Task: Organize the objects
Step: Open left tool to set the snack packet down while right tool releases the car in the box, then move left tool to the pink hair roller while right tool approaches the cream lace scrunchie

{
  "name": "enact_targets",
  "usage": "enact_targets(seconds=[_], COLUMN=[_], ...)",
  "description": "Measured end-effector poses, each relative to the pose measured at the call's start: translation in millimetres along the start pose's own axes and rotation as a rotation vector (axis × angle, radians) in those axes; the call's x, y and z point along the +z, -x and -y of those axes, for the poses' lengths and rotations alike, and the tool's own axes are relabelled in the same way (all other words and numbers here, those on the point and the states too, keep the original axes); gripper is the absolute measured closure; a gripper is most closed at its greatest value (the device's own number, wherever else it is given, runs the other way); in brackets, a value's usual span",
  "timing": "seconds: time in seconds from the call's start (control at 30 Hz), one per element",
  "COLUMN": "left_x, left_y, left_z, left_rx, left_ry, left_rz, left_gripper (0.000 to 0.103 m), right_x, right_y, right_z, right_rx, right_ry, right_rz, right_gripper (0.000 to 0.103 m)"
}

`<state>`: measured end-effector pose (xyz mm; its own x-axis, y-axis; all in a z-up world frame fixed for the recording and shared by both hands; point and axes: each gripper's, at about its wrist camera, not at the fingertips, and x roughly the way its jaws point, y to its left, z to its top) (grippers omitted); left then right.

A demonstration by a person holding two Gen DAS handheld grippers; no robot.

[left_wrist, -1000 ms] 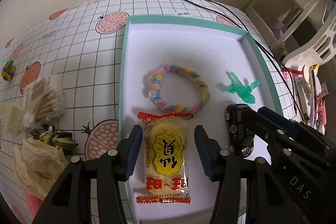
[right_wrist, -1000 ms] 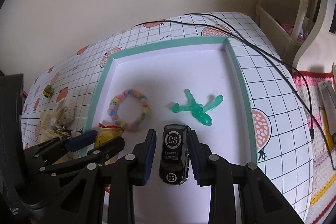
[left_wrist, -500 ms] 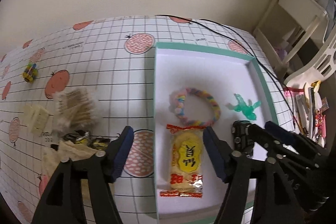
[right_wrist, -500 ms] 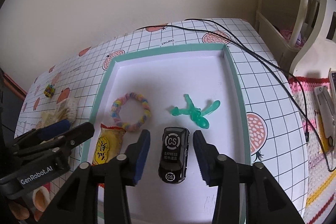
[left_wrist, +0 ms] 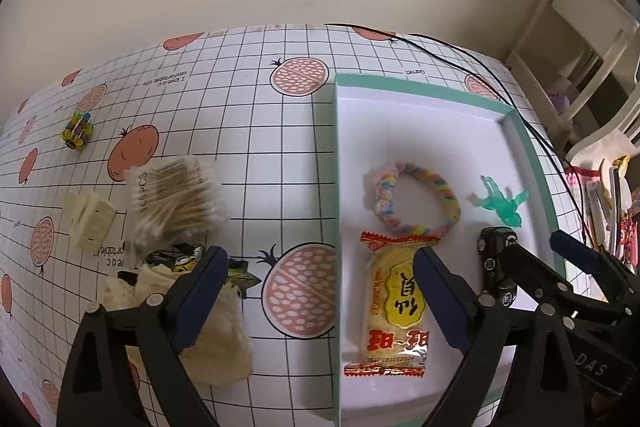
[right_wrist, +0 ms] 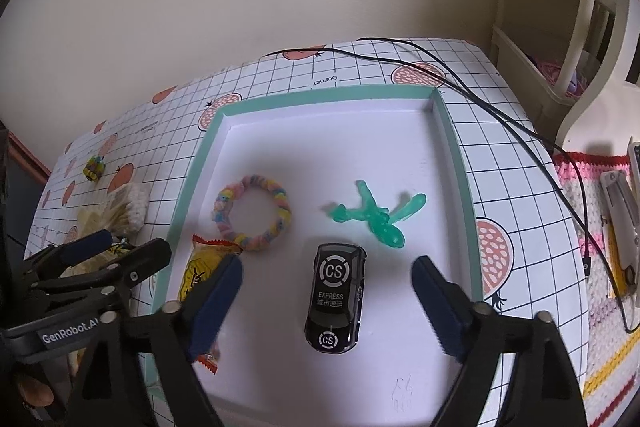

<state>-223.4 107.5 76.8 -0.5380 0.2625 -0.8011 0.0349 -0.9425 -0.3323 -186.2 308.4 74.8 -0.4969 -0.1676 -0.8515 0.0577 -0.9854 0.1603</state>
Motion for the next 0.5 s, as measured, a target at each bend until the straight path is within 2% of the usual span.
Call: enact_targets(seconds=[0.07,0.17,0.27,0.5], left_x=[-0.5,-1.1,-1.1,0.3], left_y=[0.0,1.1,2.5,5.7], left_z=[-1.3,-2.5,-3.1,-8.8], left_rx=[0.005,0.011,0.013,0.023], left_ry=[-0.001,-0.001,0.002,0.013], left_rz=[0.0,0.006,0.015,0.043], left_gripper=[0.009,0.008,0.002,0.0], right_x=[0.1,0.1,0.0,-1.1], right_y=[-0.2,-1.2,-0.9,-3.7], right_z=[-0.7,-1.0,-1.8,-1.4], right_rx=[0.001,-0.005,-0.008,-0.022], right_ry=[0.002,0.006,0.013,0.018], right_rz=[0.001,0.0,0.005,0.002], right_gripper=[0.01,0.002,0.0,0.0])
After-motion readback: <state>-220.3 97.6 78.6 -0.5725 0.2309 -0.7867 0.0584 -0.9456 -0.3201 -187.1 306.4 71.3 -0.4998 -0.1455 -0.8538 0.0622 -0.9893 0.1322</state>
